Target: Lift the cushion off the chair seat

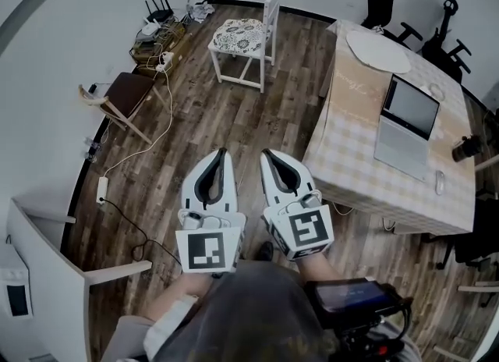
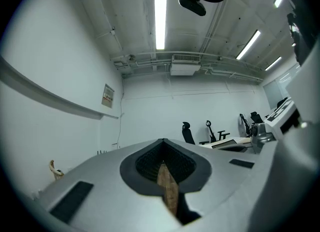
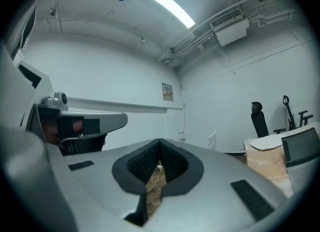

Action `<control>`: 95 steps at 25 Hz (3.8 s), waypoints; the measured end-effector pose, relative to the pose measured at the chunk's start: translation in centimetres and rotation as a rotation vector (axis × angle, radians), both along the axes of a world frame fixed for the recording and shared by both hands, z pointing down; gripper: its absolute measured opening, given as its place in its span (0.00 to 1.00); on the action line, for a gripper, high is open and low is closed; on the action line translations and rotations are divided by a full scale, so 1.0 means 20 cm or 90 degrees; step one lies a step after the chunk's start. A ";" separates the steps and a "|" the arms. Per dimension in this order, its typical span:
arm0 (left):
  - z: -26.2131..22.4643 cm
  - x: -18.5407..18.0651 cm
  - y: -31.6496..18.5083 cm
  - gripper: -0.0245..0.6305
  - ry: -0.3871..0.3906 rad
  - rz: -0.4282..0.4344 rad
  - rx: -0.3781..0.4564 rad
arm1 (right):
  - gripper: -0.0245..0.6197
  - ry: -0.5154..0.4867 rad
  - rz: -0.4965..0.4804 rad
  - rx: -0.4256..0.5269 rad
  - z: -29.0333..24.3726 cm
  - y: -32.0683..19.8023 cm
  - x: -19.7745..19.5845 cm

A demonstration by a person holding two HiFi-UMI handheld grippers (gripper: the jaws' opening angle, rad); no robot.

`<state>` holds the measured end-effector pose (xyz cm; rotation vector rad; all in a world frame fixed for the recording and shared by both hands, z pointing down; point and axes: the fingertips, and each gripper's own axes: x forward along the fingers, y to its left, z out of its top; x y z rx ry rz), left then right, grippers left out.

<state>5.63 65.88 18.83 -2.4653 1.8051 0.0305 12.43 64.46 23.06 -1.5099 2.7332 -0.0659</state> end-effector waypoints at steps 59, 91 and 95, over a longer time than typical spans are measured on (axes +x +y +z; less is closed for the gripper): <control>0.08 -0.44 -2.17 0.05 -0.016 0.049 -0.024 | 0.05 -0.001 0.051 -0.025 0.03 -2.19 -0.43; 0.21 -0.97 -3.49 0.05 0.037 0.025 -0.068 | 0.05 0.022 0.027 -0.077 0.22 -3.44 -0.93; 0.19 -1.07 -3.65 0.05 0.045 0.040 -0.064 | 0.05 0.034 0.042 -0.064 0.18 -3.58 -1.02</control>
